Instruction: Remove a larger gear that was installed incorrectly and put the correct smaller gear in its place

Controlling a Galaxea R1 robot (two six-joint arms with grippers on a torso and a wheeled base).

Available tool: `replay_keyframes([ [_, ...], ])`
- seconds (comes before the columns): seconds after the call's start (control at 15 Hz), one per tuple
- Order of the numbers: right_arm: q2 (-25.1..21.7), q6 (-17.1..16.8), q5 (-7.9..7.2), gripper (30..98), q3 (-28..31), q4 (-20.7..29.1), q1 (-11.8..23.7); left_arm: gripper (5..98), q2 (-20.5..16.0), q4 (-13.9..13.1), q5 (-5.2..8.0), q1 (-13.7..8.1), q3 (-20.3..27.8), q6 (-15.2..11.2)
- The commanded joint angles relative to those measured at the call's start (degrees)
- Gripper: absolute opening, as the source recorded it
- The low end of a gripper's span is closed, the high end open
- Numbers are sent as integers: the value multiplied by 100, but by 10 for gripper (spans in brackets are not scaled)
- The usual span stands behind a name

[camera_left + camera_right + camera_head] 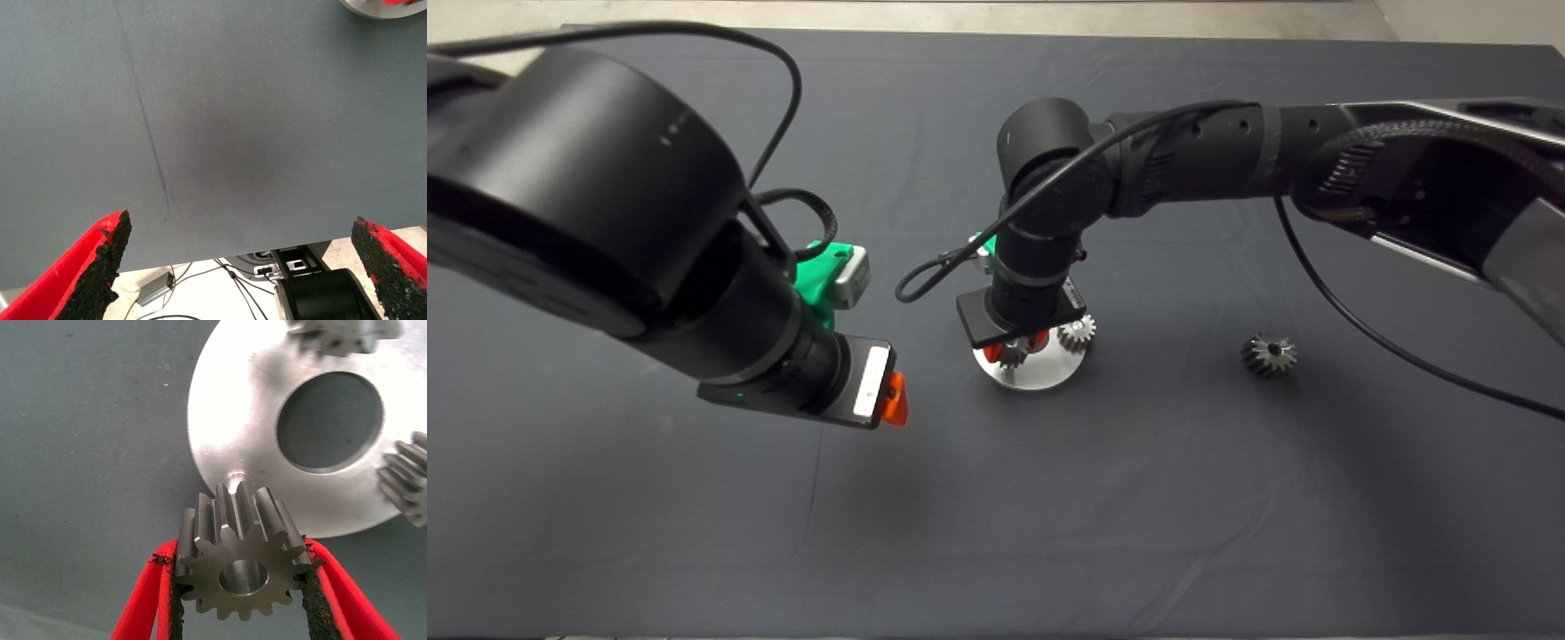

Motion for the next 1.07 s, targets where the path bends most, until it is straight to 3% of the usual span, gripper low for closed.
replay_keyframes([
  [0.0,47,42,-364,358,142,-329,-51,841,-10,93,536,-104,-31,-25],
  [0.2,38,42,-364,358,140,-486,-182,841,-10,119,527,-104,-31,-26],
  [1.0,35,42,-408,358,81,-592,-156,841,7,129,501,-104,-49,-26],
])
